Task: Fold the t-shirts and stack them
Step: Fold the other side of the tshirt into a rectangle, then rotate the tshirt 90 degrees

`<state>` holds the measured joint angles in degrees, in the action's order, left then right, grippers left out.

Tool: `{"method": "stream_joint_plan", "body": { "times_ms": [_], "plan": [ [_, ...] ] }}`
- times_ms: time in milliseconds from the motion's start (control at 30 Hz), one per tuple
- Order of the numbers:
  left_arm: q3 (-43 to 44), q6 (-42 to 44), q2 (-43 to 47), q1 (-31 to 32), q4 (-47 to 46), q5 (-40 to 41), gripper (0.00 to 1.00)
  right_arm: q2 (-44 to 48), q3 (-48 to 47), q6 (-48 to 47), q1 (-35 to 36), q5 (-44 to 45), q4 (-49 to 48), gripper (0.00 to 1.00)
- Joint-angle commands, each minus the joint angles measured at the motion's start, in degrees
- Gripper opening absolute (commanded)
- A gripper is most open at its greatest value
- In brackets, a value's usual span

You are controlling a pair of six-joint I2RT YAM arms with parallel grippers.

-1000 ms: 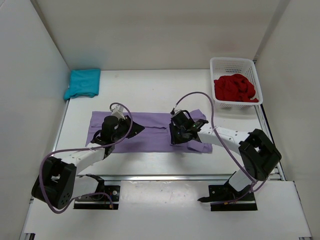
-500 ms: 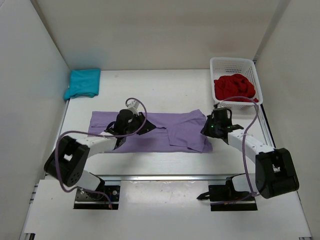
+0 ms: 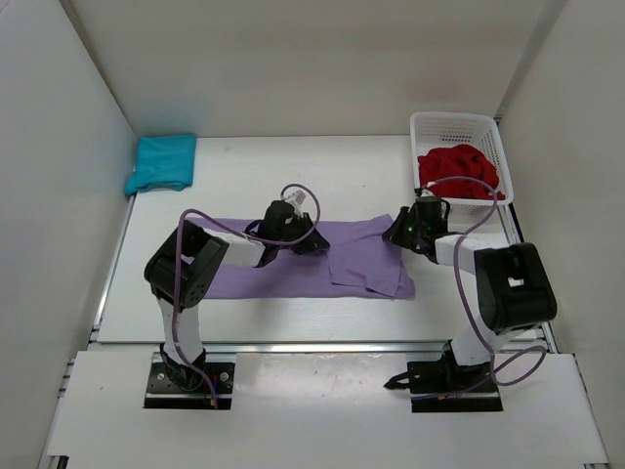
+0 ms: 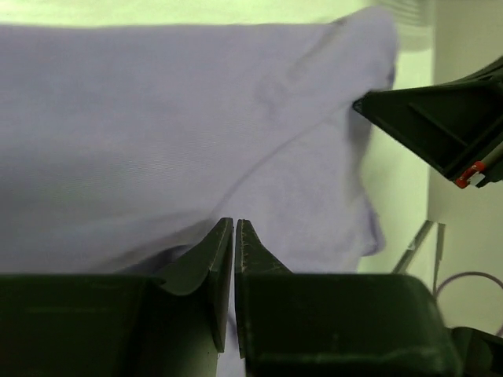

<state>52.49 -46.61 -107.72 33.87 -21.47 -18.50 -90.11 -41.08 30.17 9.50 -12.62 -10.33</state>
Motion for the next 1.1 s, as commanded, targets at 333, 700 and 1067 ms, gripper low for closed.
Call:
{"method": "stream_joint_plan", "body": {
  "times_ms": [333,700,1067],
  "plan": [
    [-8.81,-2.16,2.25,-10.83,-5.15,-0.83,0.16,-1.83,3.82,4.37,-3.43,7.89,0.48,0.03],
    [-13.37,-3.22,18.67,-6.36,-6.22,-1.98,0.20,8.89,-1.11,1.55,8.33,9.11,6.82,0.16],
    [-22.34,-3.93,32.39,-6.09,-5.60,-4.70,0.23,-16.74,-17.25,0.86,14.42,5.15,10.24,0.00]
  ]
}}
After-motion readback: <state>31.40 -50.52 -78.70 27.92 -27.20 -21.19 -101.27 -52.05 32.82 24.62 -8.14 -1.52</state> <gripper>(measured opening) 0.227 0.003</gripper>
